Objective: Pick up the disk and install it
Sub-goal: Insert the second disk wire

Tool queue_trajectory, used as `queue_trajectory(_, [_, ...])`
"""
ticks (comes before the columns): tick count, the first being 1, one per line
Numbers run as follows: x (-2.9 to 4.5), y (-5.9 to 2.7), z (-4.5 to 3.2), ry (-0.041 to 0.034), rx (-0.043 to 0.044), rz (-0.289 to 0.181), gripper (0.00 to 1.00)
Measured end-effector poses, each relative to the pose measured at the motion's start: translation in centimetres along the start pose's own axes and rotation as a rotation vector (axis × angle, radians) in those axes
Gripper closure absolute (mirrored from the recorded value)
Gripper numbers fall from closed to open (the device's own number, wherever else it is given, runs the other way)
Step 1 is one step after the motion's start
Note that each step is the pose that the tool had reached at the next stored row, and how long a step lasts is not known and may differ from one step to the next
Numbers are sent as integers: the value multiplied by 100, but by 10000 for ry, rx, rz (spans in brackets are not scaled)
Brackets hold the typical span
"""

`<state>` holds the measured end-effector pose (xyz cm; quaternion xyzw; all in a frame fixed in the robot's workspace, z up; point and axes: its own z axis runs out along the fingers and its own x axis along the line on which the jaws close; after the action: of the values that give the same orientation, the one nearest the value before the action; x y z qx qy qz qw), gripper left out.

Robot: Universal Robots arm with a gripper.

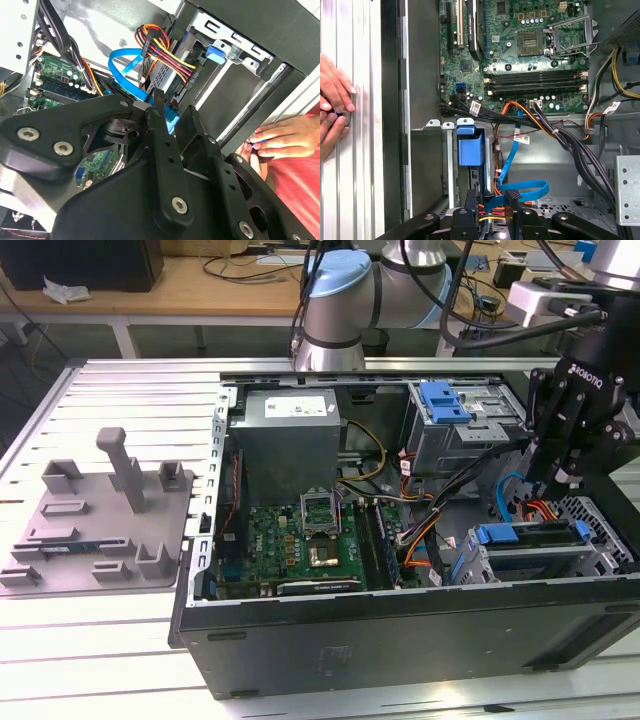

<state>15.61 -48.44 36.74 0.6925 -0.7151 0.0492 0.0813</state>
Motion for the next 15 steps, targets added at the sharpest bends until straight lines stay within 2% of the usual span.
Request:
queue_trajectory(7, [-2,-1,7,-9,-35,183,65])
queue_trajectory(9, [-2,-1,7,-11,-45,238,78])
queue_trajectory(10, [-2,-1,7,-12,-48,254,78])
queue_trajectory(11, [-2,-1,7,-14,-55,292,84])
queue_trajectory(15, [-2,-1,7,-15,-64,342,84])
